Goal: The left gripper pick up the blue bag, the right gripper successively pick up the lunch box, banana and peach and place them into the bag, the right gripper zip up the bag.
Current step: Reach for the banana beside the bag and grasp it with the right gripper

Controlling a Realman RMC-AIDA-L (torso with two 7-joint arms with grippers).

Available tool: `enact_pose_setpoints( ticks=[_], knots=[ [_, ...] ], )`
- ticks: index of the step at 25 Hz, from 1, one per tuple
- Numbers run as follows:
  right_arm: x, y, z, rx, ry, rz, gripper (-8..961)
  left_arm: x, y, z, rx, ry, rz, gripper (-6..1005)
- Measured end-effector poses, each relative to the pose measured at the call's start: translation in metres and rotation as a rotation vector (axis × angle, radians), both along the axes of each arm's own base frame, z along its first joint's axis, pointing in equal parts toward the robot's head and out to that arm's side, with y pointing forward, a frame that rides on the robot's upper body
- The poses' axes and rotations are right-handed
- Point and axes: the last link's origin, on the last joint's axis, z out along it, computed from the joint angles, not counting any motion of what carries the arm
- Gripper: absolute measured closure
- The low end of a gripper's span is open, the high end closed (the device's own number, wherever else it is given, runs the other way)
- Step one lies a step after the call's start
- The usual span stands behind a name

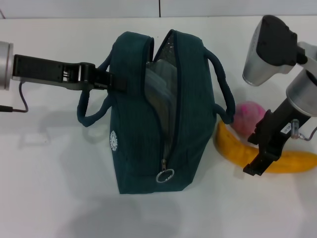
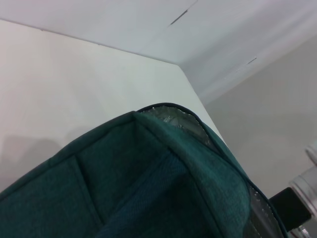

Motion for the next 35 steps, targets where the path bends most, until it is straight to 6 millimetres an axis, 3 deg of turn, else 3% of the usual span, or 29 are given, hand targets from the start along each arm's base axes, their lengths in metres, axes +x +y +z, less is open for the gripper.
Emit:
enact_pose_setpoints(
  ticks=[10, 21, 35],
  knots=[
    [0.007, 0.002, -0.01, -0.006, -0.022, -0.026, 128, 0.002, 0.0, -0.001, -0.004, 0.0, -0.006, 951],
    [0.011, 0.006, -0.018, 0.0, -0.057, -0.034, 210, 0.003, 0.001, 0.0, -0.004, 0.003, -0.012, 951],
    [0.01, 0.007, -0.018, 0.007, -0.052, -0.04, 217, 0.004, 0.002, 0.001, -0.002, 0.003, -0.013, 951]
  ],
)
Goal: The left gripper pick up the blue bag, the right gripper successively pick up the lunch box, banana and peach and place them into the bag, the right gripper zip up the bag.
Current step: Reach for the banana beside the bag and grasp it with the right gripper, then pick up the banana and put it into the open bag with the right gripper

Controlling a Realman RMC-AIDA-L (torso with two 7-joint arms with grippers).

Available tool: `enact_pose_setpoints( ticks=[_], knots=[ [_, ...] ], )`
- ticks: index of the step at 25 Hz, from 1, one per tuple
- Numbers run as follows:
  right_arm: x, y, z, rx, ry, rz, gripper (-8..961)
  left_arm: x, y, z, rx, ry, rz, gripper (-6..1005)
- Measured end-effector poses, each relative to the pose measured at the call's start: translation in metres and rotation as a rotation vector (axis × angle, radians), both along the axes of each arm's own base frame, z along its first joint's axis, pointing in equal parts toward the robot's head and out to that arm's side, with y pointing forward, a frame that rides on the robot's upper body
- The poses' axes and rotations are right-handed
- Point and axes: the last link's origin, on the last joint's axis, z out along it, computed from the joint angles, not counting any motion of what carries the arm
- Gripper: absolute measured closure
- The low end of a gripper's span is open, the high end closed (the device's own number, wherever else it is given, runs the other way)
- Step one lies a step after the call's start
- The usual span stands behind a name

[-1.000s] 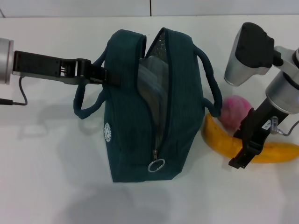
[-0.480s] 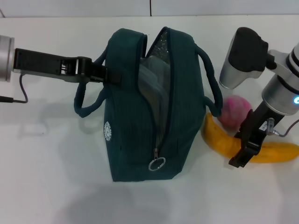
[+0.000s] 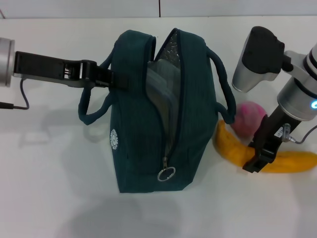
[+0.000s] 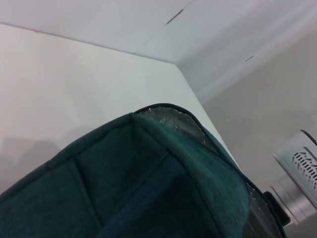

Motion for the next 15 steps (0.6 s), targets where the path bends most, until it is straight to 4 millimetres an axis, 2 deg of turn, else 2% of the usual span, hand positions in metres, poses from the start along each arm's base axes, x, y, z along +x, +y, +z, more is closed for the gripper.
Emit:
enact_pose_setpoints(
  ticks=[5, 9, 10, 12, 15],
  knots=[
    [-0.001, -0.001, 0.001, -0.007, 0.0, -0.003, 364, -0.001, -0.001, 0.0, 0.0, -0.001, 0.004, 950],
    [-0.005, -0.003, 0.01, -0.002, 0.015, -0.02, 491, -0.003, -0.002, 0.001, 0.001, -0.002, 0.008, 950],
    [-0.005, -0.003, 0.015, 0.009, 0.022, -0.031, 523, -0.004, -0.002, 0.001, 0.001, -0.001, 0.009, 950],
    [-0.005, -0.003, 0.026, 0.03, 0.05, -0.059, 521, -0.004, -0.003, 0.001, 0.001, -0.001, 0.01, 950],
    [-0.002, -0.001, 0.054, 0.086, 0.133, -0.121, 519, -0.005, -0.003, 0.001, 0.001, -0.001, 0.011, 950]
  ],
)
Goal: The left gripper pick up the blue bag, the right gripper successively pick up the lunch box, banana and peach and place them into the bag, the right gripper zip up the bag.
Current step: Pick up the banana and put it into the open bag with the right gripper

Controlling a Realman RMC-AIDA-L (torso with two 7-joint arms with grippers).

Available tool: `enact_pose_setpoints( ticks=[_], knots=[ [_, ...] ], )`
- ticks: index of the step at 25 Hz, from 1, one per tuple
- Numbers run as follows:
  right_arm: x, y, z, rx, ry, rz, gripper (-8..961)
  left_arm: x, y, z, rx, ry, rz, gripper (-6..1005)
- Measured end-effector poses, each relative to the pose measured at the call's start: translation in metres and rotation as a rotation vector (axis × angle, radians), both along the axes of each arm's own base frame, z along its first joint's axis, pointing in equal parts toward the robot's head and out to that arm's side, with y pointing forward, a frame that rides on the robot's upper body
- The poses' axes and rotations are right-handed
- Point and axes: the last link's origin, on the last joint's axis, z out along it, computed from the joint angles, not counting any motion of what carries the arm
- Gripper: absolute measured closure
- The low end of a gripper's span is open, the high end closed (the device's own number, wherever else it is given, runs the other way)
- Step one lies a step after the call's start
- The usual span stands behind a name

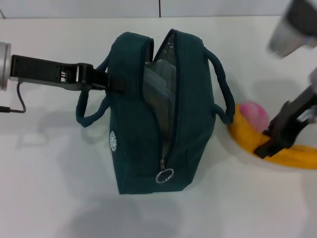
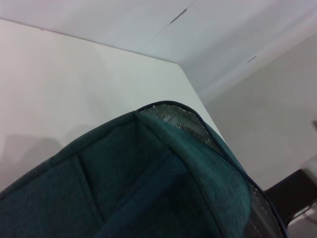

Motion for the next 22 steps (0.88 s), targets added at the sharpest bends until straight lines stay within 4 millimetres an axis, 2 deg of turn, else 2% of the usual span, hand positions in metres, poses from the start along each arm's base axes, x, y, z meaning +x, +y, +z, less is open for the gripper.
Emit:
enact_pose_setpoints(
  ticks=[5, 7, 12, 18, 22],
  knots=[
    [0.004, 0.0, 0.043, 0.096, 0.127, -0.059, 515, 0.0, 0.0, 0.0, -0.001, 0.0, -0.001, 950],
    [0.005, -0.002, 0.062, 0.13, 0.222, -0.077, 514, 0.0, 0.0, 0.0, -0.002, -0.001, 0.0, 950],
    [0.002, -0.005, 0.096, 0.194, 0.482, -0.063, 510, 0.001, -0.001, -0.001, -0.003, 0.0, -0.001, 950],
    [-0.015, -0.017, 0.123, 0.207, 0.858, 0.077, 505, 0.005, -0.002, -0.002, -0.014, -0.024, -0.012, 950],
    [-0.026, -0.02, 0.117, 0.185, 1.02, 0.153, 502, 0.007, -0.001, -0.002, -0.019, -0.027, -0.013, 950]
  ],
)
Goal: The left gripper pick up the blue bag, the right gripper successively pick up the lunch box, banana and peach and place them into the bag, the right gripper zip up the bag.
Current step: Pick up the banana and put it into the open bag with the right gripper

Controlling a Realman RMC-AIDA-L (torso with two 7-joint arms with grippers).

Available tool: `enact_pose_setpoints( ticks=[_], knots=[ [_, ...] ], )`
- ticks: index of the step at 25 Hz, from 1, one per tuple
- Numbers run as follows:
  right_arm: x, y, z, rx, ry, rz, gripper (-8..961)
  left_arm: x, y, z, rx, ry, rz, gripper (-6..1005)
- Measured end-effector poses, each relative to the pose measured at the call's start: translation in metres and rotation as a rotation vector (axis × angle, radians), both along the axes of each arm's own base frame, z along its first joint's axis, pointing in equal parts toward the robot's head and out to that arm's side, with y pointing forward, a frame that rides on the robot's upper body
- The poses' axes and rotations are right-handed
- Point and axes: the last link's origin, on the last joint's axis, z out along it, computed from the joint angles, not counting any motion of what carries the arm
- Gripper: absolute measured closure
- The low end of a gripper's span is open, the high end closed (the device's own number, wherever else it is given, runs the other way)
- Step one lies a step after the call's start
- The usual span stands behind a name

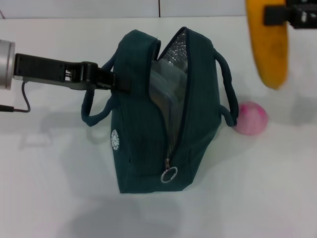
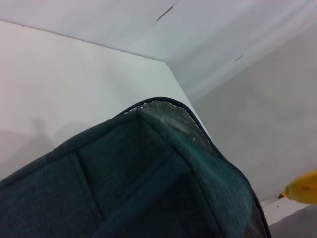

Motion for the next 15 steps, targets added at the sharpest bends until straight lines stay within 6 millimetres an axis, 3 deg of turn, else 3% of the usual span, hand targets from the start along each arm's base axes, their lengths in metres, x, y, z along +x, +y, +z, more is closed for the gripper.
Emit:
enact_pose_setpoints(
  ticks=[8, 15],
  knots=[
    [-0.015, 0.013, -0.053, 0.008, 0.17, 0.107, 496, 0.005, 0.002, -0.001, -0.003, -0.003, -0.007, 949],
    [-0.013, 0.022, -0.092, 0.034, 0.297, 0.139, 491, 0.005, 0.003, -0.001, -0.003, -0.004, -0.007, 949]
  ],
)
